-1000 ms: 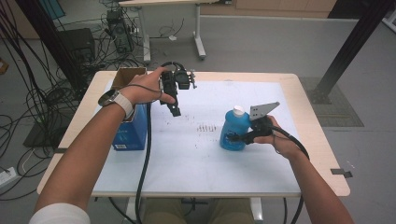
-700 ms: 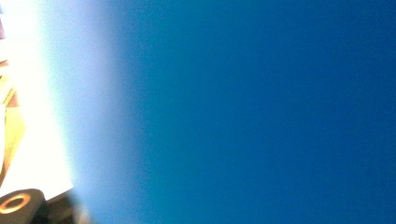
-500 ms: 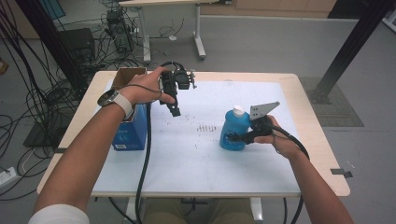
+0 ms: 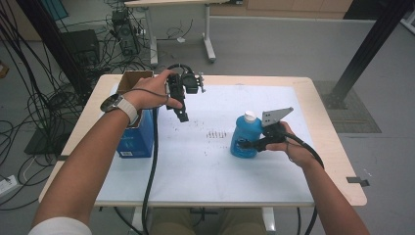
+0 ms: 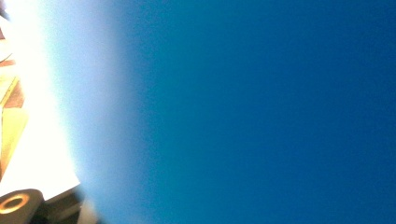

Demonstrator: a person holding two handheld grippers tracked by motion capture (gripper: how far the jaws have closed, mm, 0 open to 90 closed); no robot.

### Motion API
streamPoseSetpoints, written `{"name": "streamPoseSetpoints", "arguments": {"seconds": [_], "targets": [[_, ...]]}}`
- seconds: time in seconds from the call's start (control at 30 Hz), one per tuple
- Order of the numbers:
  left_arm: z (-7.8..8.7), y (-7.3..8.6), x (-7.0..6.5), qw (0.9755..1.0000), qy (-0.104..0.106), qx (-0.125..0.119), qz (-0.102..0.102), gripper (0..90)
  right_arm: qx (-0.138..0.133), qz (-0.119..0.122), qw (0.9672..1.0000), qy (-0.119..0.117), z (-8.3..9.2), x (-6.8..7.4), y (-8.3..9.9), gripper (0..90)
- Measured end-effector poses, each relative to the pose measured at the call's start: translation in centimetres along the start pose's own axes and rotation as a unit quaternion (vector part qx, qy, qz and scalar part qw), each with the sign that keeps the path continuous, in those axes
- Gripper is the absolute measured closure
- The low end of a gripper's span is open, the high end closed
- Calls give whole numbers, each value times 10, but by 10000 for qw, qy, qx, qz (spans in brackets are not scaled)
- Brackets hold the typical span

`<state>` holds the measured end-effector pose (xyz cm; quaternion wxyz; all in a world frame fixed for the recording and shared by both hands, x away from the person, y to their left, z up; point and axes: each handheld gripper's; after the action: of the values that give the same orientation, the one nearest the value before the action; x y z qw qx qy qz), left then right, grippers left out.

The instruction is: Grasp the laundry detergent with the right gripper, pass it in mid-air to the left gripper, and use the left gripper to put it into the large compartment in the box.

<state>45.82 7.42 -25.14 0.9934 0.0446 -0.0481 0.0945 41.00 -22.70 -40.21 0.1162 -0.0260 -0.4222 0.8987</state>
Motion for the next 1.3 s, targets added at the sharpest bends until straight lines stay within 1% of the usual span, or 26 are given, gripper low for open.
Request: {"name": "streamPoseSetpoints", "arguments": {"seconds": [0.17,0.6,1.3], "targets": [[1,0,0,10000,-9,0,-9,119,0,-35,10000,9,0,0,0,431],[1,0,-1,10000,-14,-49,4,119,-1,-33,10000,22,0,0,0,433],[0,-1,-1,10000,-8,-56,4,119,-43,-55,10000,10,0,0,1,433]]}}
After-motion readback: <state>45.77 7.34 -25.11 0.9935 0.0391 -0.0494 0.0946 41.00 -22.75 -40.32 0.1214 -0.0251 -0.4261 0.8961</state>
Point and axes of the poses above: each handheld gripper's, and its own axes: z roughly backward along the jaws, y roughly out of its underside, x roughly to its left, and after that the axes turned 10 degrees about x, right-handed
